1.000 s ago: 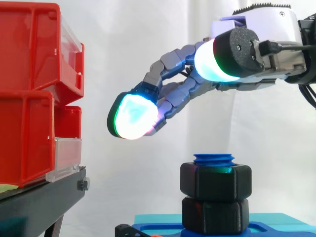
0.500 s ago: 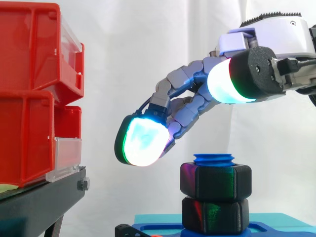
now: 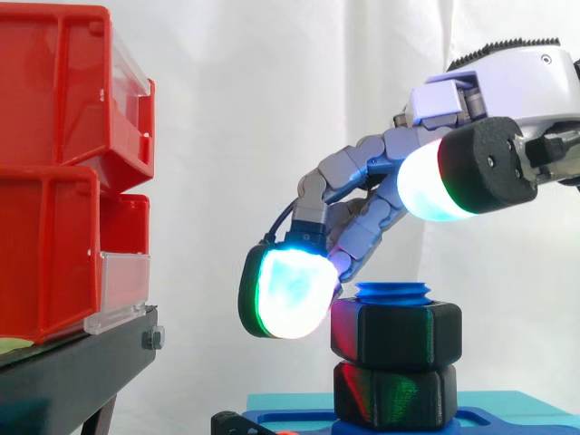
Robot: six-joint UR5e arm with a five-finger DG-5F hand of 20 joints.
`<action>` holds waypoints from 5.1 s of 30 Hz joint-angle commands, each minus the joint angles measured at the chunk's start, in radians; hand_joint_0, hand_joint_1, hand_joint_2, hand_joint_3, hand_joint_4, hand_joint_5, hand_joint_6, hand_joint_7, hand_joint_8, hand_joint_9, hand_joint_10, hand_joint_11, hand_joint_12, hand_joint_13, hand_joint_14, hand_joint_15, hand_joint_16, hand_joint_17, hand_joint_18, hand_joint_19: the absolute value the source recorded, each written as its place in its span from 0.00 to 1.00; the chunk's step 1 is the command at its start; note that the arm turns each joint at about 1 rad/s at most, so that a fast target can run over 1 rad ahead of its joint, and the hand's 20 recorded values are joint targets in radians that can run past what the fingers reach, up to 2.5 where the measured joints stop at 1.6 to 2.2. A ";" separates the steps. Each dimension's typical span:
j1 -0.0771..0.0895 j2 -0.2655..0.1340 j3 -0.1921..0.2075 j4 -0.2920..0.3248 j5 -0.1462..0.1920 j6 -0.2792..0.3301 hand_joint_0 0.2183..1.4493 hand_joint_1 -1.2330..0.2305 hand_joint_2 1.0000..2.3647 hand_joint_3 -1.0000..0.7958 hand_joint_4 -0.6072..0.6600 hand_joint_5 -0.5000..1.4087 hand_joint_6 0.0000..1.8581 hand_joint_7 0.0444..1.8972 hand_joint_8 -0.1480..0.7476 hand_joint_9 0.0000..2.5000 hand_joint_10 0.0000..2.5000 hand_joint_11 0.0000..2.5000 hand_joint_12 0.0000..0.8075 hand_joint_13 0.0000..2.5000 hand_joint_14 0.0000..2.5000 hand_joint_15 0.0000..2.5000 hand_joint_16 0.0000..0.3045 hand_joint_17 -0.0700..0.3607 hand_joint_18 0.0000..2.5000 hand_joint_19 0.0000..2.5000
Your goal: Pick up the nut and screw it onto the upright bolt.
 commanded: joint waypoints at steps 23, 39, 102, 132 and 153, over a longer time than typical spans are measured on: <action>-0.015 0.001 -0.012 -0.003 0.017 0.001 0.25 0.69 0.00 0.28 0.62 0.24 0.27 0.71 0.45 0.30 0.00 0.00 0.33 0.25 0.00 0.00 0.08 0.30 0.13 0.00; -0.030 -0.001 -0.010 -0.006 0.012 -0.004 0.26 0.67 0.00 0.28 0.62 0.26 0.33 0.67 0.47 0.36 0.00 0.00 0.30 0.28 0.00 0.00 0.08 0.28 0.17 0.01; -0.024 -0.001 0.022 0.074 -0.031 -0.036 0.23 0.74 0.00 0.28 0.65 0.21 0.27 0.34 0.42 0.34 0.00 0.00 0.32 0.22 0.00 0.00 0.08 0.30 0.11 0.00; -0.010 -0.001 -0.023 0.051 -0.011 -0.027 0.23 0.76 0.00 0.28 0.69 0.23 0.27 0.49 0.44 0.33 0.00 0.00 0.33 0.22 0.00 0.00 0.09 0.31 0.10 0.00; -0.027 0.001 -0.024 0.036 -0.011 -0.031 0.25 0.73 0.00 0.28 0.60 0.26 0.27 0.73 0.47 0.38 0.00 0.00 0.31 0.28 0.00 0.00 0.09 0.30 0.16 0.02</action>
